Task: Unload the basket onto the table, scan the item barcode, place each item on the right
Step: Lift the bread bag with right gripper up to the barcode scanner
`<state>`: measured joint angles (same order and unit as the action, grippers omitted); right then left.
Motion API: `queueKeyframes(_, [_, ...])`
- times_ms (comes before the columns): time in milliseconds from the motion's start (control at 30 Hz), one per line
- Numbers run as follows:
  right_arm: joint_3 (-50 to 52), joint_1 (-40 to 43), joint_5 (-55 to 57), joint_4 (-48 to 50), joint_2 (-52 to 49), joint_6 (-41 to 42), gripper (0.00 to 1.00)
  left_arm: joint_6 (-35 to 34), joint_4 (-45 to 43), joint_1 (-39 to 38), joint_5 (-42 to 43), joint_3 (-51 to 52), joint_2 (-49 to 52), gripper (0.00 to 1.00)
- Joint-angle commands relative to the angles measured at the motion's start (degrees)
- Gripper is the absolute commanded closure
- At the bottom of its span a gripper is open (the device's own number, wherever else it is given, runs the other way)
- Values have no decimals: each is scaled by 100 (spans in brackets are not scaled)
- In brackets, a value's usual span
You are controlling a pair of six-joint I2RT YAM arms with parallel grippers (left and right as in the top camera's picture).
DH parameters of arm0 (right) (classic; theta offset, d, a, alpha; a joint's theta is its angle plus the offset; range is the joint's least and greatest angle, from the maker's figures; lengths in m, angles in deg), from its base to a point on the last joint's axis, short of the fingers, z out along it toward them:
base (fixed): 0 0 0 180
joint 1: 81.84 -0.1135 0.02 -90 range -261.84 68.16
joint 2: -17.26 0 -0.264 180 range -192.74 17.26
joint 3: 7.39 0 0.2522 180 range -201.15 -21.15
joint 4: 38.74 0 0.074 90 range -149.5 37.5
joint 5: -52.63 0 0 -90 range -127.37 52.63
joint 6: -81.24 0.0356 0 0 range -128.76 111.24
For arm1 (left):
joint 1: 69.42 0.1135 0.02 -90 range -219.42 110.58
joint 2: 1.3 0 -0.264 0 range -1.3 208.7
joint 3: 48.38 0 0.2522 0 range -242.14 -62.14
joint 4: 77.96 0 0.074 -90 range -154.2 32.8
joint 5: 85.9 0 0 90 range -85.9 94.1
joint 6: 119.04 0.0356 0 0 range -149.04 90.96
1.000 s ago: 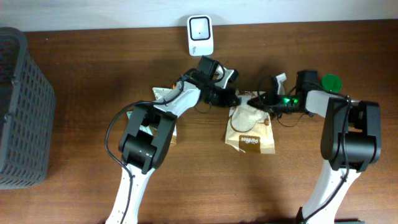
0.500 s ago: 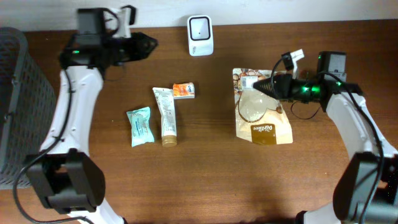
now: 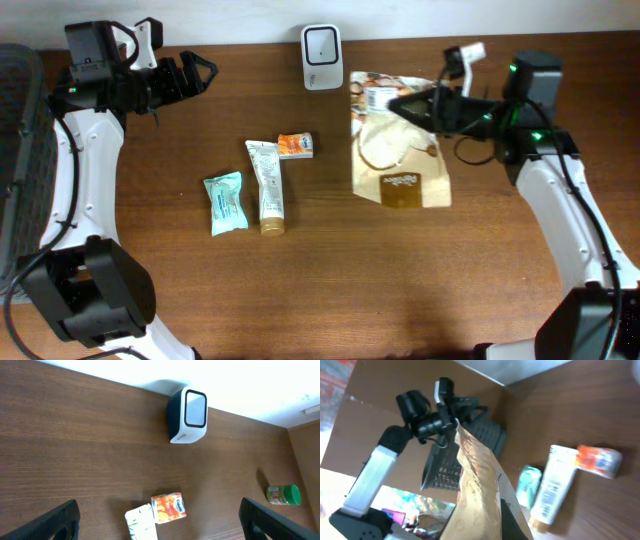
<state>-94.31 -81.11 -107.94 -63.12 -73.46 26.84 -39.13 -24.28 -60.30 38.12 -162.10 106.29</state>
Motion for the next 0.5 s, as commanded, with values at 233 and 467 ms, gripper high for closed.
queueKeyframes(233, [-3071,-1766,5681,-2909,-481,-2116,96,55,15,15,0,31,39,1])
queueKeyframes(467, [-3154,-2804,9309,-1440,-1421,-4538,96,57,15,15,0,31,39,1])
